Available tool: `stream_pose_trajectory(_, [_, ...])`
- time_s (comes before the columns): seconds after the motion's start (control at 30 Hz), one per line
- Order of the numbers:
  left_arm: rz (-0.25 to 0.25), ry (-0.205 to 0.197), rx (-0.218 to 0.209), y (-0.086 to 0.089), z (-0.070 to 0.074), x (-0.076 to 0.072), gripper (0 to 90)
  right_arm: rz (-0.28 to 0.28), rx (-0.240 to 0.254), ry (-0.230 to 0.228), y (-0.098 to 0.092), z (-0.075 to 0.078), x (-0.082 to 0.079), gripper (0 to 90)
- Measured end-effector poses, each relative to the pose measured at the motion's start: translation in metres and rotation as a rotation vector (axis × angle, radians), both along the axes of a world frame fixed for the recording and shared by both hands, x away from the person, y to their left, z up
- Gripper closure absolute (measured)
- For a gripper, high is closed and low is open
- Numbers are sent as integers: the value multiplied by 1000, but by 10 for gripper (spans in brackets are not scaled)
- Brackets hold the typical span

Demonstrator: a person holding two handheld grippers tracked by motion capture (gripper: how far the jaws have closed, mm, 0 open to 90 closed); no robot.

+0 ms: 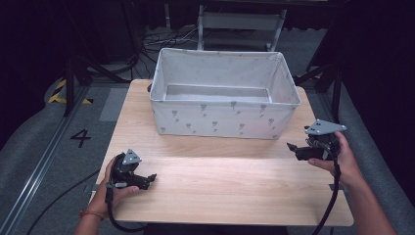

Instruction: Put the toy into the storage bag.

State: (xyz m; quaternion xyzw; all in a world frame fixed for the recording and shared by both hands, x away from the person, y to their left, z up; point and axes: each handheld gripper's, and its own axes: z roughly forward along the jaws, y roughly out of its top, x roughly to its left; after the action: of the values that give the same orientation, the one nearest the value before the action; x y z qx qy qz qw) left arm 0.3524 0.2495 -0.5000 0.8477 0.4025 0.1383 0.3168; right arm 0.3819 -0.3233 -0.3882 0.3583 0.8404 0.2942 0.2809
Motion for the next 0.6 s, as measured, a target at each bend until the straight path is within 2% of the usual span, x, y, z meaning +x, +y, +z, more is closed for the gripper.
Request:
stream_pose_trajectory(0.03, [1, -1, 0, 0, 0, 0, 8, -1, -5, 5, -2, -7, -2, 165])
stream_pose_trajectory(0.33, [1, 0, -1, 0, 0, 0, 8, -12, -6, 27, -10, -26, -10, 166])
stream_pose_trajectory(0.6, [1, 0, -1, 0, 0, 0, 8, 15, -4, 61, -17, -53, -19, 166])
